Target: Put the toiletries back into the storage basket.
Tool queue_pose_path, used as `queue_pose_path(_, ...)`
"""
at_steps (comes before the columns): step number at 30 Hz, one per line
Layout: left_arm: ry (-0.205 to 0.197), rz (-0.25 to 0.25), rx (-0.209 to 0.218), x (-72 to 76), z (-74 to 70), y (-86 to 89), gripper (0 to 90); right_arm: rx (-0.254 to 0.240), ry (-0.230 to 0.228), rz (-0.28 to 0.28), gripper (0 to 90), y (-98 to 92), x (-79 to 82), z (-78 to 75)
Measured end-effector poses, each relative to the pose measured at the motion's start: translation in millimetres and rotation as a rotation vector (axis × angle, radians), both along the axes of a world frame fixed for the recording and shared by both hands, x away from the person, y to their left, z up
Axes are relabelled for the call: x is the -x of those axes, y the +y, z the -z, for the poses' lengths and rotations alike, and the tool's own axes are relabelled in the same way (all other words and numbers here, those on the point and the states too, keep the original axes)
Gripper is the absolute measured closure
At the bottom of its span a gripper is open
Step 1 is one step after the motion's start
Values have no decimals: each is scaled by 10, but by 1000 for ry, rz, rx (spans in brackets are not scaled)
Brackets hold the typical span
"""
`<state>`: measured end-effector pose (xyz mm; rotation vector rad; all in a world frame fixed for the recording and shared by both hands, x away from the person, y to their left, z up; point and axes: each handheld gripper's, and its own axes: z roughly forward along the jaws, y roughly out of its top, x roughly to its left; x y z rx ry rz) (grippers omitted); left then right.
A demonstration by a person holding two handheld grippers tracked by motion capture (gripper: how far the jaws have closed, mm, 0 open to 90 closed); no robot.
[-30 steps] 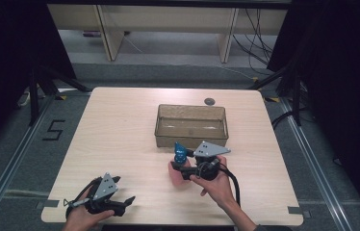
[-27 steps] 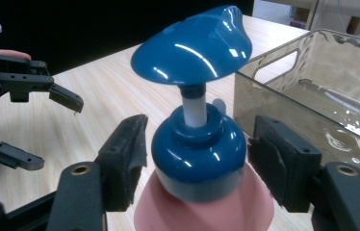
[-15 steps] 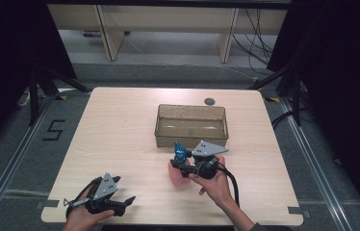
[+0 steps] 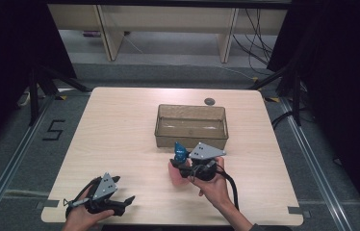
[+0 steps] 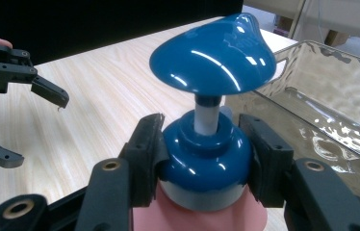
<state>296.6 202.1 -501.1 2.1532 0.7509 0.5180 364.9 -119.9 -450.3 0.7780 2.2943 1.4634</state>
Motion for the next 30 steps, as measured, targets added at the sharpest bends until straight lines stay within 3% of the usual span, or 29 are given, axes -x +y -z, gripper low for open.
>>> queue_pose_path(6, -1, -2, 2, -1, 0, -1, 153, 8, -17, 17, 533, -7, -2, -10)
queue_pose_path(10, 5, 6, -7, 6, -3, 3, 154, -6, 12, 8, 533, -10, -9, -11)
queue_pose_path(14, 4, 6, -5, 8, -3, 2, 154, 8, 4, 25, 533, -30, -10, -22)
queue_pose_path(18, -2, -7, 19, 6, -2, -10, 154, 8, 1, 19, 533, -36, -24, -20)
queue_pose_path(20, 3, 2, -3, 7, -5, 4, 154, 11, 2, 27, 534, -45, -21, -27)
queue_pose_path(23, -1, -7, 20, 7, -4, -7, 154, 9, -7, 30, 534, -51, -16, -48)
queue_pose_path(30, -1, -7, 19, 8, -2, -8, 154, 2, -7, 25, 534, -74, -24, -81)
